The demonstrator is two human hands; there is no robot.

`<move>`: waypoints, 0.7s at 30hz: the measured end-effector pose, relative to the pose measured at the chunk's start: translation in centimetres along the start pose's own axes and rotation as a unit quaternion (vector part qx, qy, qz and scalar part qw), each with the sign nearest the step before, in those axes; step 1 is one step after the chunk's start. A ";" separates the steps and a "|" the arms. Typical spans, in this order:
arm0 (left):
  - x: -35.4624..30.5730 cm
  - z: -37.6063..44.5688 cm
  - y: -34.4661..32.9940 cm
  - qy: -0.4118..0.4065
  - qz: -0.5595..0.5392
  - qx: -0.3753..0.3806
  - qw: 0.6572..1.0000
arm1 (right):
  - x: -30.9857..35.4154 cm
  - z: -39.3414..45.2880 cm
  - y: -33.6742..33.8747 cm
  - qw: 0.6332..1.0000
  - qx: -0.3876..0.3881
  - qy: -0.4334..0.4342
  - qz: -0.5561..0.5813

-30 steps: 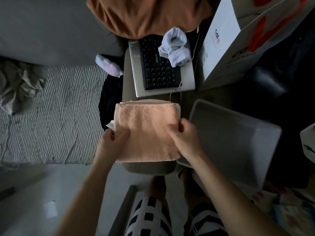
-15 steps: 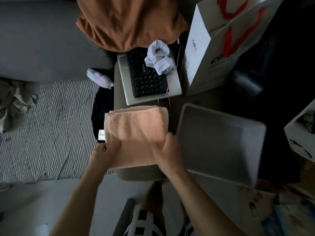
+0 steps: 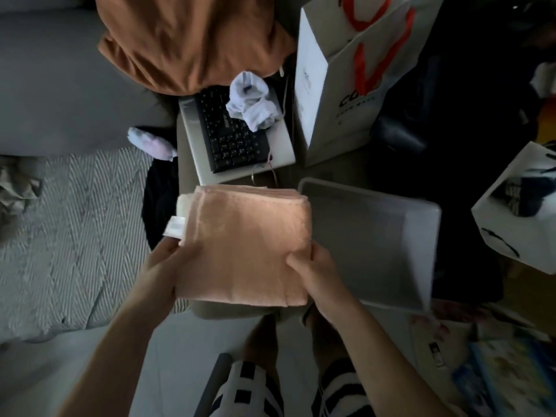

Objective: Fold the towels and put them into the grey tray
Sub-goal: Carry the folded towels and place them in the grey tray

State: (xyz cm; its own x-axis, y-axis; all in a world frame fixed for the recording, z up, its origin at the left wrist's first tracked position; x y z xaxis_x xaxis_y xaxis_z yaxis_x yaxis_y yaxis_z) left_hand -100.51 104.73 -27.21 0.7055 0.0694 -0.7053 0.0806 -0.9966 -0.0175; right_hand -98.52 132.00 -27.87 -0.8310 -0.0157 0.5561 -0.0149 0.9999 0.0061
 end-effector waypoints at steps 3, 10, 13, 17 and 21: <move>-0.1 0.1 -7.0 -0.012 0.188 -0.013 0.982 | -2.9 -0.4 7.2 0.998 -0.059 -0.020 0.002; 8.4 5.1 -22.3 -0.025 0.290 -0.008 0.957 | -12.1 6.4 20.0 0.977 -0.202 -0.069 0.008; 11.3 8.5 -23.4 -0.033 0.439 -0.066 0.895 | -15.3 11.7 19.4 0.983 -0.159 -0.081 -0.033; 15.3 9.9 -25.9 -0.006 0.629 -0.009 0.777 | -18.0 15.7 18.3 0.980 -0.125 -0.113 -0.104; 17.4 10.4 -30.5 -0.097 0.682 0.081 0.720 | -18.3 17.0 19.3 0.979 -0.166 -0.079 -0.092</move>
State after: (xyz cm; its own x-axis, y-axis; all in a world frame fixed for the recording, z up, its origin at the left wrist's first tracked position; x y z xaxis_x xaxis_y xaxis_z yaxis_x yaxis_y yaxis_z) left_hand -97.97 135.89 -46.32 -0.0615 -0.9714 -0.2295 -0.6886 -0.1252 0.7143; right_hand -93.08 151.57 -52.05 -0.9074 -0.1705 0.3842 -0.0135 0.9254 0.3787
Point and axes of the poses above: each hand's wrist, its own z-axis towards the middle knuckle, its own y-axis out of the back of the hand, x = y × z, the point moved 10 cm from there along z, towards the middle knuckle, and after that the axes turned 2 degrees about x, right-handed, at the moved point
